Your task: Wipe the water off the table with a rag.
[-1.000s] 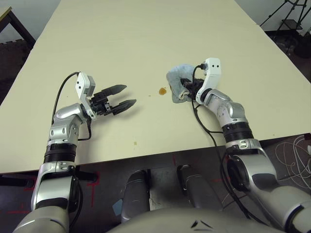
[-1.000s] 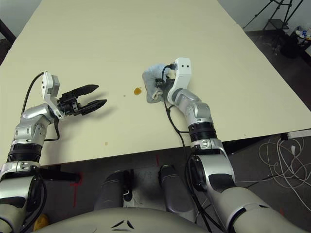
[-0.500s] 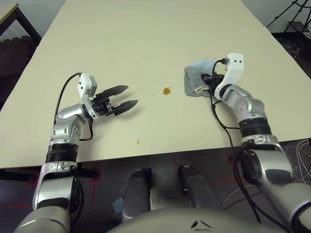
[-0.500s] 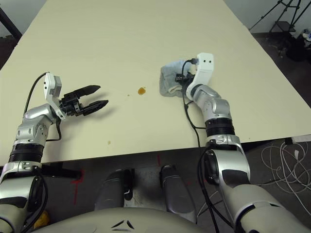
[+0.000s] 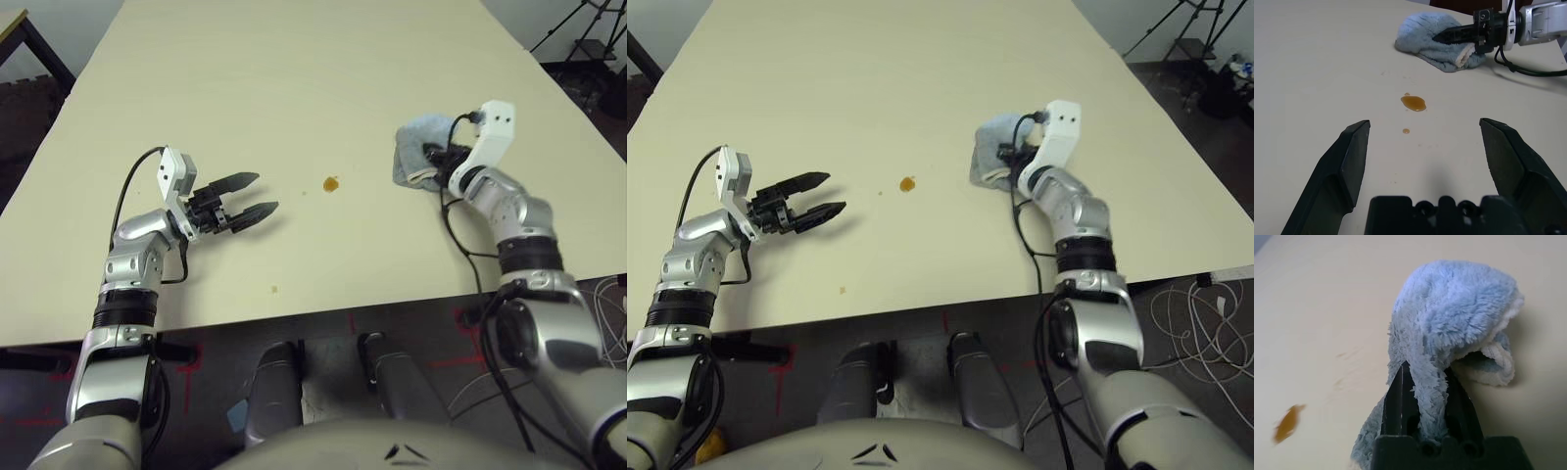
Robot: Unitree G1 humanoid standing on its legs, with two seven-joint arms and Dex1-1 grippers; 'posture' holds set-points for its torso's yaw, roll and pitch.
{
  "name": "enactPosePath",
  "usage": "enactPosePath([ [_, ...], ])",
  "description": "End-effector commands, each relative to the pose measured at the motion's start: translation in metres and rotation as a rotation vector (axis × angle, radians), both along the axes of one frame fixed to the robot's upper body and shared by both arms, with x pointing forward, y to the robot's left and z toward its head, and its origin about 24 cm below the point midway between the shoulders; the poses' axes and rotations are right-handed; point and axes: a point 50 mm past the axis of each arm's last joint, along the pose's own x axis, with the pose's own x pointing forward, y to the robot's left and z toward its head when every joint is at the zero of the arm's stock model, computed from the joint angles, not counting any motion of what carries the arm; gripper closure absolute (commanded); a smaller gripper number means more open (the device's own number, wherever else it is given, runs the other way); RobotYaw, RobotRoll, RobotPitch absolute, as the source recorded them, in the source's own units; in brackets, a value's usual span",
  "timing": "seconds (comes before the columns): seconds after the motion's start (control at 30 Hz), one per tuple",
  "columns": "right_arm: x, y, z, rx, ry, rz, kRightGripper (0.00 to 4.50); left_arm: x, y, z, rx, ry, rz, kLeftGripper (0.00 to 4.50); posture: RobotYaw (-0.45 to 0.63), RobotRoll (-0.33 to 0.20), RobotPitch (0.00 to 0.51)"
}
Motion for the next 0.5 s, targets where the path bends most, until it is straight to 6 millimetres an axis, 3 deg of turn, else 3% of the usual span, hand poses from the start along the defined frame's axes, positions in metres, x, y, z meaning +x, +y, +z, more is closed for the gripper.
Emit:
enactPosePath([
  [0.03,-0.01,0.024,-0.01,0.038,0.067,0.074,4.36,0.0,-0.002,-0.002,0.02,0.013,-0.022,0.0,-0.18,0.0,0.16],
  [0.5,-0.028,0.088,-0.014,0.095,0.139,0.277,4.36,-0.004,0.003,-0.004,0.024,0.027,-0.025,0.0,-0.17,0.0,0.177],
])
